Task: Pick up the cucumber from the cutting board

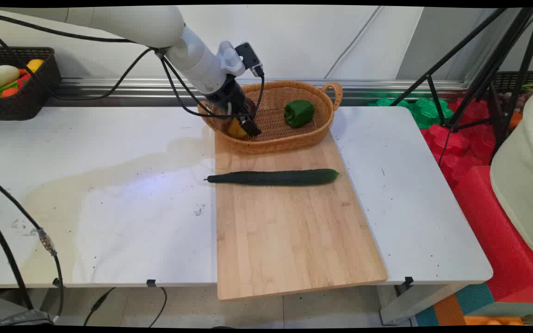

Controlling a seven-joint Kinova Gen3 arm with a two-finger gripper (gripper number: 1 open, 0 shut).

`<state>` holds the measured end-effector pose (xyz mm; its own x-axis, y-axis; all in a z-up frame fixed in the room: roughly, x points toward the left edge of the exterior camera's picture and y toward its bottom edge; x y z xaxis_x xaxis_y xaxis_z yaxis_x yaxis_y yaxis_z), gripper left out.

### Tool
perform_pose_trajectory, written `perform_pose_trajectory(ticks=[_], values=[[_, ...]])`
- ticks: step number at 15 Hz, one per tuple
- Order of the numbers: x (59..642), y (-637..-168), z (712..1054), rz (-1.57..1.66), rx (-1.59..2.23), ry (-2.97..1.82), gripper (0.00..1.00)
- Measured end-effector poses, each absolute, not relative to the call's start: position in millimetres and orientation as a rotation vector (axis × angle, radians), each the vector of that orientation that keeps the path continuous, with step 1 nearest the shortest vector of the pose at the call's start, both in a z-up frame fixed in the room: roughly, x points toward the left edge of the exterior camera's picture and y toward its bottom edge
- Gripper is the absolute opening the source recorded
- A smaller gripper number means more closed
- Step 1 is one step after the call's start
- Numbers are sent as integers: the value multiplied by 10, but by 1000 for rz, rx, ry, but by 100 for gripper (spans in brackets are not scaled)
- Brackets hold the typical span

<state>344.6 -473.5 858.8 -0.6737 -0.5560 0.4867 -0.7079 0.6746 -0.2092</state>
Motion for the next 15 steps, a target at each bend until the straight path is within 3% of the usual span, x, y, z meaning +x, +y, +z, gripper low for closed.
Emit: perform_pose_trajectory(ticks=[7, 15], values=[[3387, -4493, 8917, 585, 878, -2493, 100], [3270, -4012, 9044, 486, 665, -2547, 100]])
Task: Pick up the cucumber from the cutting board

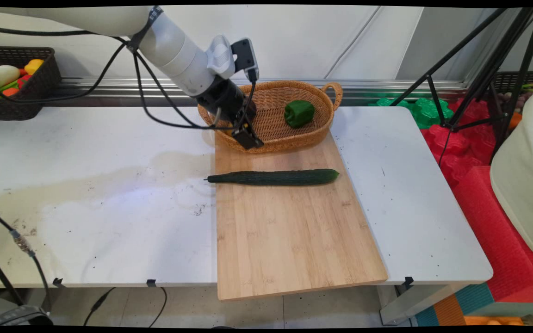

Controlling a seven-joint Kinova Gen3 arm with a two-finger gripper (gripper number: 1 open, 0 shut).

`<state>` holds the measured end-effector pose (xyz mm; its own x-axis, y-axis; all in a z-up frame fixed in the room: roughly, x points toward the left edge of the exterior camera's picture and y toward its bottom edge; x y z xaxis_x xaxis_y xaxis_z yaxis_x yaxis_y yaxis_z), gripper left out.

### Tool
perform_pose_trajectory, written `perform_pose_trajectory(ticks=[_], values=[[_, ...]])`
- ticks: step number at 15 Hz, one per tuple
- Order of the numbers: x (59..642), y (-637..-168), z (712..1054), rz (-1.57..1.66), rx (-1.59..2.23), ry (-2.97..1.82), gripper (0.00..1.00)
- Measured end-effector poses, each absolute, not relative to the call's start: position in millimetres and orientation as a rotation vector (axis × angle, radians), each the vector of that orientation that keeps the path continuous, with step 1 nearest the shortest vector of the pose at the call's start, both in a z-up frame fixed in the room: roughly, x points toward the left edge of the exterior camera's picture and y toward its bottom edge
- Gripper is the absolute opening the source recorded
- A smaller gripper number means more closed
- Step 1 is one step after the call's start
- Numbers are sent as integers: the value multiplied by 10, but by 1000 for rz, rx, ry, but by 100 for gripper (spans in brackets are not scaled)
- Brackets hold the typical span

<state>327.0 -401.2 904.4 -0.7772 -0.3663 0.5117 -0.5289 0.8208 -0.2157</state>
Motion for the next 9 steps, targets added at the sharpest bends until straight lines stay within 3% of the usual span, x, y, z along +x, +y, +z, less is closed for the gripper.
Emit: perform_pose_trajectory(ticks=[9], values=[[2949, -3804, 8951, 374, 579, -2582, 100]])
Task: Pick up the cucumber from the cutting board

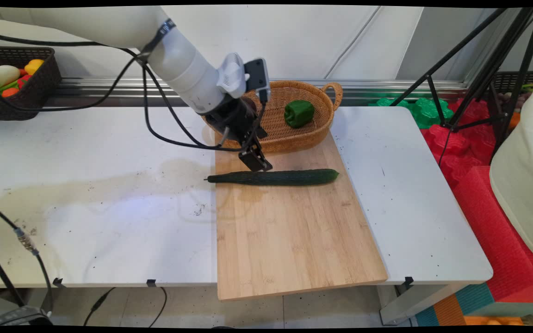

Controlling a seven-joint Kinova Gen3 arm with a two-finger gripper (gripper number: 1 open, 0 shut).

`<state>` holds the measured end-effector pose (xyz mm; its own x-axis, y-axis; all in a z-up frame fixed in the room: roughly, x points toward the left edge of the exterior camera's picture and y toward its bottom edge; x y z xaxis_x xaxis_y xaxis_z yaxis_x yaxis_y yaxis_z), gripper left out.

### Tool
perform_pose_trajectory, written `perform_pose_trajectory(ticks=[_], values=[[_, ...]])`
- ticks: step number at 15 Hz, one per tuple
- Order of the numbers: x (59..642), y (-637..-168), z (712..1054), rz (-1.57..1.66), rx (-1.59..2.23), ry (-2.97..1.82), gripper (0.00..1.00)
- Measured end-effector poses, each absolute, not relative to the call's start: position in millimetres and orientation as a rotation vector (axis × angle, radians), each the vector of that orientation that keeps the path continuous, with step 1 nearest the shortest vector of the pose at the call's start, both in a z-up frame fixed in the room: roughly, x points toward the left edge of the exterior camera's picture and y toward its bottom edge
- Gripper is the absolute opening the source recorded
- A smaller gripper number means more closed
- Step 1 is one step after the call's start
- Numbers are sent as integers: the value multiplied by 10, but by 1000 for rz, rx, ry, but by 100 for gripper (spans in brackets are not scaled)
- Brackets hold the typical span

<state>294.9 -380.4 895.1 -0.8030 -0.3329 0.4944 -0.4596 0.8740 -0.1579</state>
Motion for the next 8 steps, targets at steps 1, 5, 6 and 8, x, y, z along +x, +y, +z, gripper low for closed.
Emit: perform_pose_trajectory(ticks=[1, 5, 6, 8], values=[[2906, -3823, 8912, 367, 575, -2590, 100], [2768, -3899, 8726, 340, 557, -2624, 100], [2741, -3915, 8682, 334, 553, -2631, 100], [2661, -3975, 8537, 321, 547, -2650, 100]])
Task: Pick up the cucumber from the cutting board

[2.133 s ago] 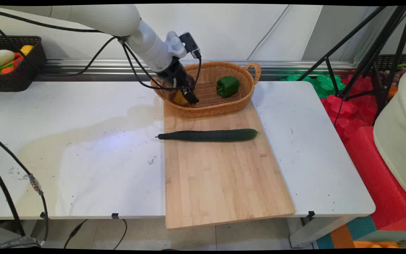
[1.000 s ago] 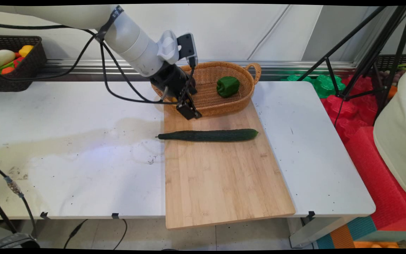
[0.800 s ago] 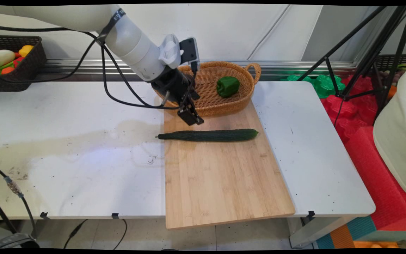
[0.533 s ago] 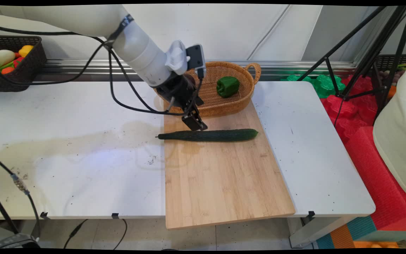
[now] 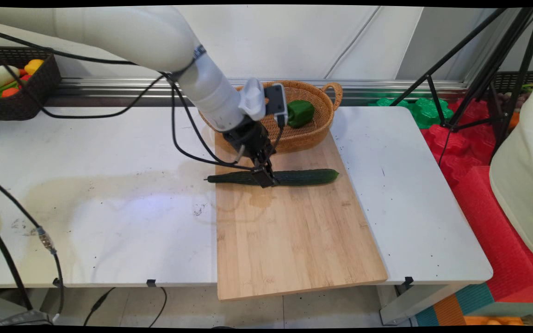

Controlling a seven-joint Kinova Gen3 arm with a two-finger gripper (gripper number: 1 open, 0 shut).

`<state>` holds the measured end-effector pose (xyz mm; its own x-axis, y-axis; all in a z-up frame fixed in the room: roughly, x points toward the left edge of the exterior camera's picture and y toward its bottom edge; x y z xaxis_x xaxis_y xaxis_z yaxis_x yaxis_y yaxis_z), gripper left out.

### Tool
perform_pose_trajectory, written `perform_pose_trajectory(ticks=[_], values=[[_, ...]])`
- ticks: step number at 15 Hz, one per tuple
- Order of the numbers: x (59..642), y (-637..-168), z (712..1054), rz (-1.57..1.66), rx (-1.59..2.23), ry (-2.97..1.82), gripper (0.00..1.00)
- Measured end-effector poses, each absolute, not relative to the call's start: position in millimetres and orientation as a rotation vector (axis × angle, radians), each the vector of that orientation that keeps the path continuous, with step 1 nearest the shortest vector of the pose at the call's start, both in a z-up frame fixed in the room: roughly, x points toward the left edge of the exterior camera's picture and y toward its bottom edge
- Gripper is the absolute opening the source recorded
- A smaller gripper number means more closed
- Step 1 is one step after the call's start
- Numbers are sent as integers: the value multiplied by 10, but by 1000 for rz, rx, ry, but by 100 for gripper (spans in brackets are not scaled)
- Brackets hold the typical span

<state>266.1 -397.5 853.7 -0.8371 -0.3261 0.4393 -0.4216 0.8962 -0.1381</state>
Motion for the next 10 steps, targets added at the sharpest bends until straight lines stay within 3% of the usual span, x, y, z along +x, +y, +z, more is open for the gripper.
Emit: perform_pose_trajectory(ticks=[10], values=[[2441, -4141, 8122, 278, 530, -2681, 100]])
